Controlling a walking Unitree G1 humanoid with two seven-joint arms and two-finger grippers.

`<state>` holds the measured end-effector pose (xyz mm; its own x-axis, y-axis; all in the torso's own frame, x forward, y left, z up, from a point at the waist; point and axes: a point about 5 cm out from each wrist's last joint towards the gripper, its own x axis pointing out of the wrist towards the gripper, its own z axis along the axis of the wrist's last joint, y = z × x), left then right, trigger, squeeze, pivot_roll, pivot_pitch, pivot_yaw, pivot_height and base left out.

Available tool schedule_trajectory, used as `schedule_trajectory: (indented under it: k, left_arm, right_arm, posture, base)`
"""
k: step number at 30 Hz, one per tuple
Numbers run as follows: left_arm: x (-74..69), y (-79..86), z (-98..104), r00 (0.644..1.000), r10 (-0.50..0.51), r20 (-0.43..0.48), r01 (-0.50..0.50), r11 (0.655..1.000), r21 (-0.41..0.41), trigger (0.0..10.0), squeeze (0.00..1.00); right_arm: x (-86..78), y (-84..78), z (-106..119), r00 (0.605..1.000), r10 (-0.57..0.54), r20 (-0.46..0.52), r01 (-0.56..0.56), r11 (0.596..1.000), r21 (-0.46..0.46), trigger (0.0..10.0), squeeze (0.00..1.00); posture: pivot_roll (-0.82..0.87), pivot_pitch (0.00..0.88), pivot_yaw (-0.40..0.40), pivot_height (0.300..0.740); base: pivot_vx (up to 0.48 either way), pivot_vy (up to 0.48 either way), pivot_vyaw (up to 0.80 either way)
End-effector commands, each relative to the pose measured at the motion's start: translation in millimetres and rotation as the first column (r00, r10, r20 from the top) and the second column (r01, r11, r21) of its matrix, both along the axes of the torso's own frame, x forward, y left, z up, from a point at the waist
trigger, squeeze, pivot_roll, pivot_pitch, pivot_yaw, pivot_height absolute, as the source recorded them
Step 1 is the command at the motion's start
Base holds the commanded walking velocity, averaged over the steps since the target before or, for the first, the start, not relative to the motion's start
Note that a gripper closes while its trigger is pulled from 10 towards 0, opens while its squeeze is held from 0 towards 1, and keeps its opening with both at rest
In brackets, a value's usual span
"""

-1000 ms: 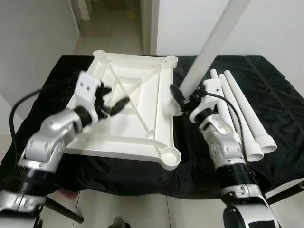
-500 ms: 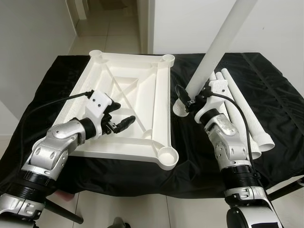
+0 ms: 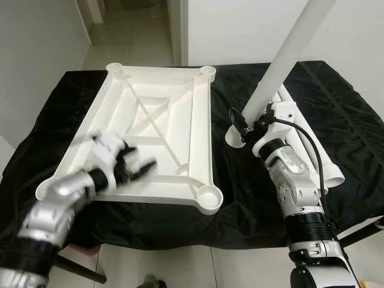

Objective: Building children table

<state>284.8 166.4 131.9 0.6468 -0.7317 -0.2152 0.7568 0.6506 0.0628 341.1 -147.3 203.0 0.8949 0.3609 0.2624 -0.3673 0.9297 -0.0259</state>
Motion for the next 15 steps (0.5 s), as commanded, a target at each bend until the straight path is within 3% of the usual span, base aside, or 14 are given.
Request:
schedule_trajectory:
  k: [1, 8, 15]
  left_arm:
    - [-7.2, -6.1, 4.3, 0.993, -0.115, 0.012, 0.115, 0.993, 0.015, 10.0, 0.0]
    - [-23.2, -24.3, -2.3, 0.962, -0.272, -0.02, 0.272, 0.962, 0.027, 10.0, 0.0]
    - [-29.1, -28.9, -2.0, 0.945, -0.327, -0.009, 0.327, 0.944, 0.053, 10.0, 0.0]
  right_arm:
    - [-2.0, -1.4, 2.3, 1.0, -0.004, 0.008, 0.004, 1.0, 0.001, 10.0, 0.0]
    - [-1.5, -3.2, 4.1, 1.0, -0.009, 0.008, 0.009, 1.0, -0.004, 10.0, 0.0]
    - [-1.6, -4.3, 3.4, 1.0, -0.009, 0.005, 0.009, 1.0, -0.013, 10.0, 0.0]
  posture:
    - [-0.1, 0.082, 0.072, 0.74]
    - [-0.09, 0.086, 0.071, 0.74]
    - [-0.09, 0.081, 0.068, 0.74]
  base:
    - [0.0, 0.0, 0.0]
    - [0.0, 0.0, 0.0]
    - [0.0, 0.0, 0.0]
